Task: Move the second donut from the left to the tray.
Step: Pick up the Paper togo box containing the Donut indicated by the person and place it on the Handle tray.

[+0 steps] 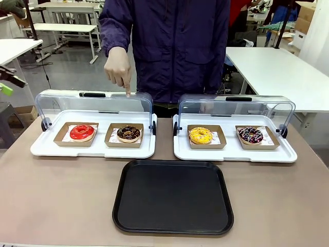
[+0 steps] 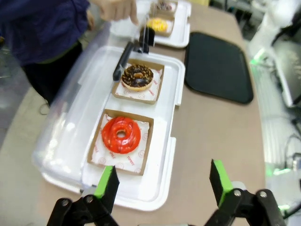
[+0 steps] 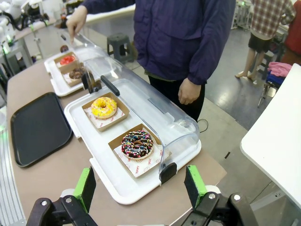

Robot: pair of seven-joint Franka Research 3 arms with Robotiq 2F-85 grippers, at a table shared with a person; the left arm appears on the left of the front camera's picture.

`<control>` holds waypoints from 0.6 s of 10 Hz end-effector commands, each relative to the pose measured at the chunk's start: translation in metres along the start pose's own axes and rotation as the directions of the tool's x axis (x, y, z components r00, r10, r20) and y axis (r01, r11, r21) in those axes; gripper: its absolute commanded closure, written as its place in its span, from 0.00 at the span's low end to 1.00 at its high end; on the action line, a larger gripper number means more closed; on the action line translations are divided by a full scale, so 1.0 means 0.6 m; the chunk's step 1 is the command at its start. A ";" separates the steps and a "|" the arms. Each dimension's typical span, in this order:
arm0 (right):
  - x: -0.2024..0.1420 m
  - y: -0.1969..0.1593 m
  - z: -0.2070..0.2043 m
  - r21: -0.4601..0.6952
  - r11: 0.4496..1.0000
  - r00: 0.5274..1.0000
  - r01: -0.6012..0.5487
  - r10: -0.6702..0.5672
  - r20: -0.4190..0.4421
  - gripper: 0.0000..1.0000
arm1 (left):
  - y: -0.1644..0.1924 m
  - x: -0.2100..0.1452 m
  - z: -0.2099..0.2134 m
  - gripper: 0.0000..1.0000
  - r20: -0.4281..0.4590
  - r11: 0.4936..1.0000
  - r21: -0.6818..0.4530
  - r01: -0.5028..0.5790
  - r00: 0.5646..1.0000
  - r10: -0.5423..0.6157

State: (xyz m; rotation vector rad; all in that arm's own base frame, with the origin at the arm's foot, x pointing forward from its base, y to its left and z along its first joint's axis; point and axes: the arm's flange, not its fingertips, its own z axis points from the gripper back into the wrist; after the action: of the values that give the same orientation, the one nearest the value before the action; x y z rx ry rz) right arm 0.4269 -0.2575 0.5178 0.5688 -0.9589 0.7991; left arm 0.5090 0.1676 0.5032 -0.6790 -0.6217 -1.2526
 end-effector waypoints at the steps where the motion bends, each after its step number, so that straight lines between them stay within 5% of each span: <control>1: 0.002 0.001 0.001 0.002 1.000 1.000 -0.007 0.007 -0.001 0.00 | -0.012 0.066 -0.026 0.00 -0.132 0.998 -0.008 0.062 0.989 -0.063; 6: 0.002 0.001 0.001 0.002 1.000 1.000 -0.007 0.007 -0.001 0.00 | -0.108 0.218 -0.193 0.00 -0.441 0.974 -0.049 0.220 0.871 -0.218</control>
State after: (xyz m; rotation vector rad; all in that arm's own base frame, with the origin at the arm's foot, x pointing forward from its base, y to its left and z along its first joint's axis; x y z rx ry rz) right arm 0.4269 -0.2577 0.5176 0.5683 -0.9578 0.7987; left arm 0.5005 0.0034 0.5488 -0.3850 -0.3388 -1.5615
